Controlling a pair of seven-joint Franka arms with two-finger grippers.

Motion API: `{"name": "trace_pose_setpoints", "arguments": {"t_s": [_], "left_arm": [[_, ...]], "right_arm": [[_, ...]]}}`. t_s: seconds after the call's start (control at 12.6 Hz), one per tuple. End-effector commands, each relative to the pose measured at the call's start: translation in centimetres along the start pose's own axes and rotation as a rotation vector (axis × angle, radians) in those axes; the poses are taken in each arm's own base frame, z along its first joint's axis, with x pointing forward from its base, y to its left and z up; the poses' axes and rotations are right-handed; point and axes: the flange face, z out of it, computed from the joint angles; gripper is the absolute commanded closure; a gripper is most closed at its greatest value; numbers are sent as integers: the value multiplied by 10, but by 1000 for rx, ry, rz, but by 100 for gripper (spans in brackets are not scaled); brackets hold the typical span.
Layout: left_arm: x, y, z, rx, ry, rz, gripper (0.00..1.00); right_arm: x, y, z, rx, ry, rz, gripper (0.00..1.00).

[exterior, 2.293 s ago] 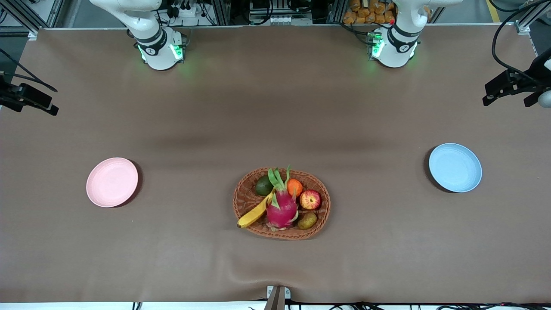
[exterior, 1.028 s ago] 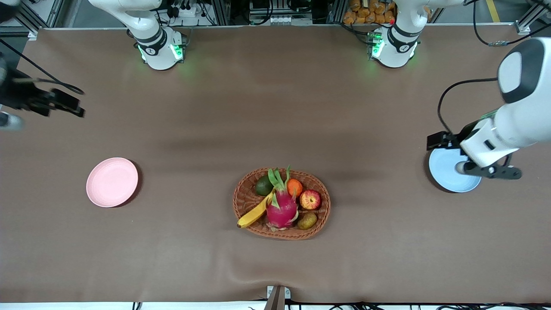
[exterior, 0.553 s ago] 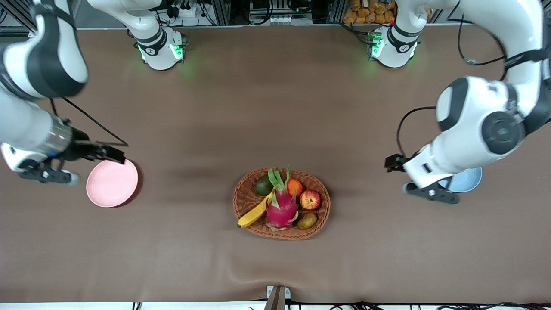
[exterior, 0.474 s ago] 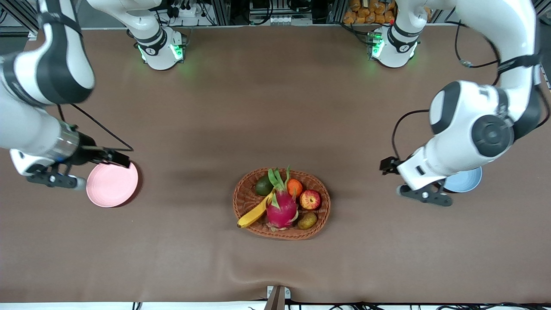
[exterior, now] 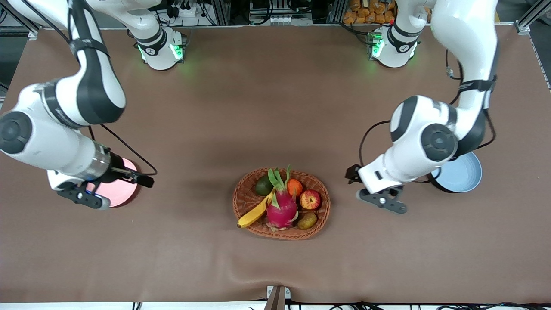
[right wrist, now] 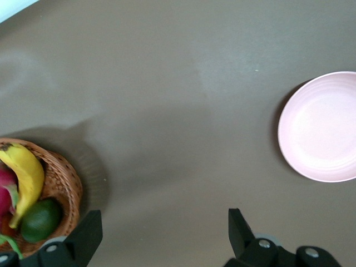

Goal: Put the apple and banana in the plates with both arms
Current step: 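Move the left gripper to the red apple while the right gripper reaches the banana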

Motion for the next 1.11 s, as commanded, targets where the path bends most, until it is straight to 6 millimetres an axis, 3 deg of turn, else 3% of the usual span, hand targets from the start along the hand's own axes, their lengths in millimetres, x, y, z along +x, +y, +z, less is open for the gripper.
{"name": "trace_pose_setpoints", "arguments": {"t_s": [0.0, 0.24, 0.87, 1.03], "left_arm": [[15, 14, 28, -19, 62, 26, 0], [21, 35, 63, -25, 110, 55, 0], [22, 54, 118, -92, 170, 102, 0], [22, 56, 120, -100, 170, 121, 0]], "right_arm": [[11, -16, 6, 11, 3, 52, 0], [12, -14, 6, 9, 1, 48, 0], [23, 5, 4, 14, 2, 64, 0], [27, 11, 2, 17, 4, 47, 0]]}}
